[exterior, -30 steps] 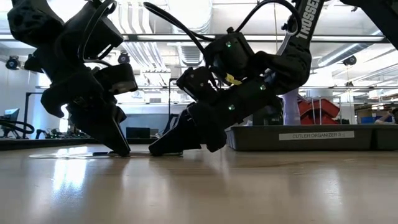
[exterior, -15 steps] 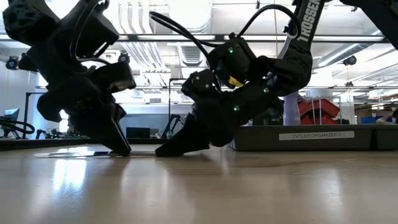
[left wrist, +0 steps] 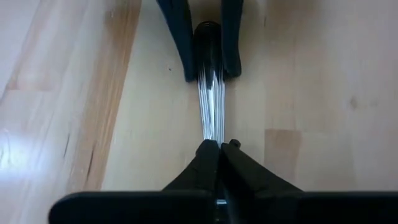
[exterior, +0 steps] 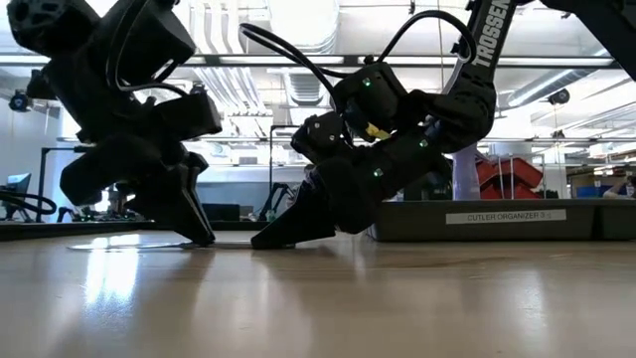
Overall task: Sort silverware
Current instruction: Put the silver knife into the gray silverware tray
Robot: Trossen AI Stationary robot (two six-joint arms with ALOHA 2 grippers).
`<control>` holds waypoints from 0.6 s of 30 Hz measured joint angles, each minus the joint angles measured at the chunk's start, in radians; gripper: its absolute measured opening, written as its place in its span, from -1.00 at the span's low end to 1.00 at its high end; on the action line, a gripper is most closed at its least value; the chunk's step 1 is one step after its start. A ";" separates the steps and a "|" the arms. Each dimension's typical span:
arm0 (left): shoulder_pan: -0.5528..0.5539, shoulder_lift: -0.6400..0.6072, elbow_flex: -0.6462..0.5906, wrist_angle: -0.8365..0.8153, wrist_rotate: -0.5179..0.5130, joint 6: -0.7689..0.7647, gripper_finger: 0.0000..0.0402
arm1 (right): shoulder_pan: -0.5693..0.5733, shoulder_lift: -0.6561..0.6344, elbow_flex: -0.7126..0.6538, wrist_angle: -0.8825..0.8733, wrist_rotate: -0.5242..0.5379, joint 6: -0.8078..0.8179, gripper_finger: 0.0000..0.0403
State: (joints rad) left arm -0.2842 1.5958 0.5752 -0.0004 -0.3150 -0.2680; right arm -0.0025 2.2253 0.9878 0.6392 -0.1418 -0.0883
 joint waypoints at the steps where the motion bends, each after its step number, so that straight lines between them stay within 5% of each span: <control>1: -0.002 -0.002 0.008 -0.006 -0.002 0.008 -0.99 | 0.000 0.000 0.000 0.000 0.001 -0.001 -0.74; 9: -0.014 -0.069 0.060 -0.128 -0.017 0.040 -0.99 | 0.001 0.000 0.000 -0.001 0.046 -0.035 -0.74; 18: -0.001 -0.171 -0.021 -0.118 0.016 -0.040 -0.98 | 0.001 0.000 0.000 0.006 0.119 -0.154 -0.74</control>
State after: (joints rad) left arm -0.2853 1.4252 0.5538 -0.1184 -0.2992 -0.3076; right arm -0.0017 2.2253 0.9878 0.6456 -0.0223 -0.2423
